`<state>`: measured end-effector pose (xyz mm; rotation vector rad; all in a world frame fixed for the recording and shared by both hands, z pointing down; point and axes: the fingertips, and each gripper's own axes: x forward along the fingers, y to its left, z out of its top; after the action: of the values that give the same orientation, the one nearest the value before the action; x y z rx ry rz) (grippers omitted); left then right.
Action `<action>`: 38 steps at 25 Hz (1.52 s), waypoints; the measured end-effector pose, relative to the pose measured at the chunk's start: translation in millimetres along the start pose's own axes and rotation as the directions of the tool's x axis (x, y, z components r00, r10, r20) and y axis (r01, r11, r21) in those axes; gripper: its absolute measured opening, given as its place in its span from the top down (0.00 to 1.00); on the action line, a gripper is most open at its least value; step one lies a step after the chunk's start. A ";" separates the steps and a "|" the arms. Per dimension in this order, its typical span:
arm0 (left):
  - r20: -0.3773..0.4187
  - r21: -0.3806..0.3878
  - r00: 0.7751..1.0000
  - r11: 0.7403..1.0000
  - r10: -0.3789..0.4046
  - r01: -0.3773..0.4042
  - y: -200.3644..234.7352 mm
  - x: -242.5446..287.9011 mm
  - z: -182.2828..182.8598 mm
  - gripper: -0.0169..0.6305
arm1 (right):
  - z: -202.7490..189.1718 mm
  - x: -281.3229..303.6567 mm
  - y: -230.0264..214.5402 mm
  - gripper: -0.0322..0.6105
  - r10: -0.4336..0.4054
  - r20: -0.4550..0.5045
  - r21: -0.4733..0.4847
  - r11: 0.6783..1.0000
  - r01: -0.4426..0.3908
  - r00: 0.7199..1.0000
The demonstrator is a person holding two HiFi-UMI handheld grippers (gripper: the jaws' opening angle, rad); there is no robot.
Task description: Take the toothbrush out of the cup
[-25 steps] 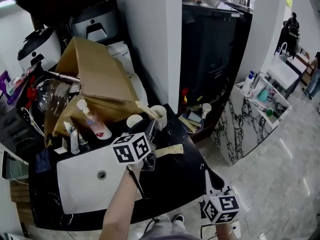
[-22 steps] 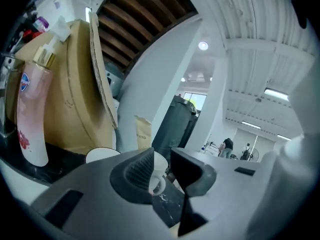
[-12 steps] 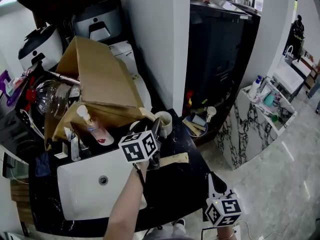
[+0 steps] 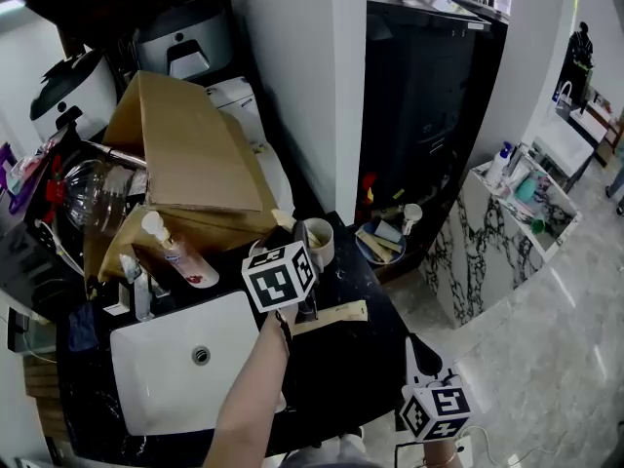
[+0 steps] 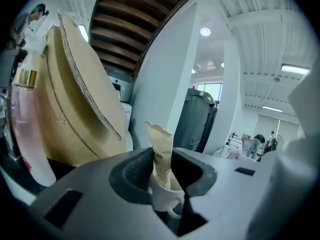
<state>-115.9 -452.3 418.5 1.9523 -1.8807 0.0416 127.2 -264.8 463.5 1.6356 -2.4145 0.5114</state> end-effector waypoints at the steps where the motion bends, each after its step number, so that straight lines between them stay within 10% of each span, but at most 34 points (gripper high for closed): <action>1: 0.004 -0.005 1.000 1.000 0.007 -0.007 0.6 -0.7 -0.1 0.82 | 0.7 -0.6 -1.2 0.95 -0.002 0.002 0.001 1.000 0.002 1.000; 19: 0.314 -0.034 0.946 0.995 -0.077 0.092 -3.8 -131.5 67.6 0.93 | 7.5 -36.3 3.4 0.95 0.032 0.049 -0.024 0.999 -0.031 0.998; 32: 0.197 -0.040 0.980 0.999 -0.010 0.018 20.0 -238.7 -11.9 0.93 | -7.5 -75.8 38.5 0.95 0.138 0.045 -0.064 0.989 -0.135 0.989; 38: 0.107 0.099 0.994 0.995 -0.006 -0.005 18.8 -254.6 -38.7 0.93 | -11.3 -92.4 45.7 0.95 0.120 0.050 -0.061 0.991 -0.117 0.991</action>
<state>-144.2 -198.6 379.8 2.0589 -1.9815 0.0313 119.4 -165.5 434.6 1.5084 -2.5521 0.4168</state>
